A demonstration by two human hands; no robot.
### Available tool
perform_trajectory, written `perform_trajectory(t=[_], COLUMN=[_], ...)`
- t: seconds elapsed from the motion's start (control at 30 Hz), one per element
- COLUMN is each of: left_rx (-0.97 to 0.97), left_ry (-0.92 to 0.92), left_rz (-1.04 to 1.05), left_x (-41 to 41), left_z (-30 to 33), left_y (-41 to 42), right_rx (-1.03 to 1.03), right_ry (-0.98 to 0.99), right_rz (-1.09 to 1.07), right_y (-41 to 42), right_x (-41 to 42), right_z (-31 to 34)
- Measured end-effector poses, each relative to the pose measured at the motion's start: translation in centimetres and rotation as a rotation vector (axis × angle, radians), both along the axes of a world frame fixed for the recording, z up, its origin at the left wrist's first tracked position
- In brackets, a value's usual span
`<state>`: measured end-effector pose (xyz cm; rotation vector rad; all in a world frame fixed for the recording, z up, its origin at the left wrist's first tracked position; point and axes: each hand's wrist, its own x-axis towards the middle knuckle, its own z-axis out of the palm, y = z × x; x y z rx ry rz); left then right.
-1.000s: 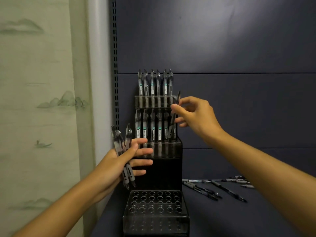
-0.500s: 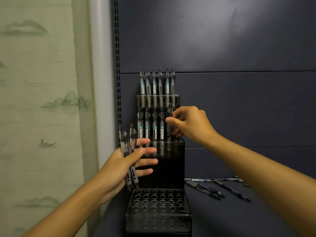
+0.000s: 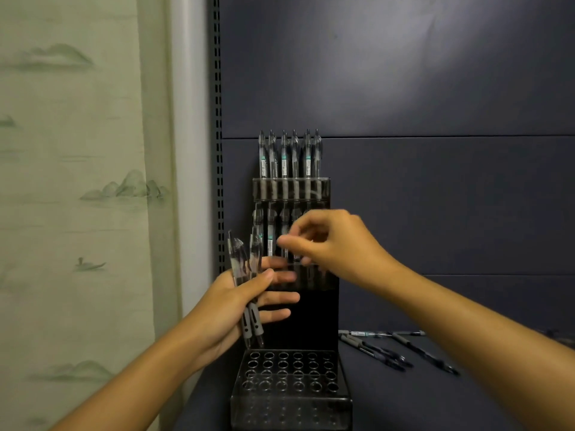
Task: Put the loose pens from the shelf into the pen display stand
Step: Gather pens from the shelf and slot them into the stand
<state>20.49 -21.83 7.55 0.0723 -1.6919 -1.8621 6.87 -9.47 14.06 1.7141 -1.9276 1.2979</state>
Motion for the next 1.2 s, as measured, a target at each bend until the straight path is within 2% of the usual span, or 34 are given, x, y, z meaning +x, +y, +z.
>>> perform_trajectory(t=[0.1,0.4,0.53,0.7,0.83,0.93,1.2], left_rx=[-0.019,-0.132,-0.135,-0.167,-0.152,-0.151,-0.188], left_ry=[-0.012,-0.037,-0.022,-0.111,-0.141,-0.149,-0.162], left_rz=[-0.001,0.005,-0.028,0.000,0.032,0.040,0.032], left_x=[-0.5,-1.2,-1.2,-0.9,-0.5,-0.4,-0.3], left_z=[0.3,0.3,0.4,-0.2,-0.4,-0.5,-0.6], left_y=[0.9,1.6,1.0,0.6,0.4,0.4,0.7], right_rx=[0.117,0.129,-0.014,-0.197,-0.291,-0.254,-0.172], right_ry=[-0.004,-0.143,-0.239,-0.360,-0.337,-0.260,-0.236], right_rz=[0.048,0.119,0.113,0.117,-0.003,-0.082,-0.118], right_y=[-0.4,-0.6,-0.4,0.6,1.9,2.1,1.4], right_x=[1.0,1.2,0.9,-1.1,-2.9,-3.9,-4.5], right_z=[-0.3,-1.5,-0.6,2.8,4.4,3.9,2.3])
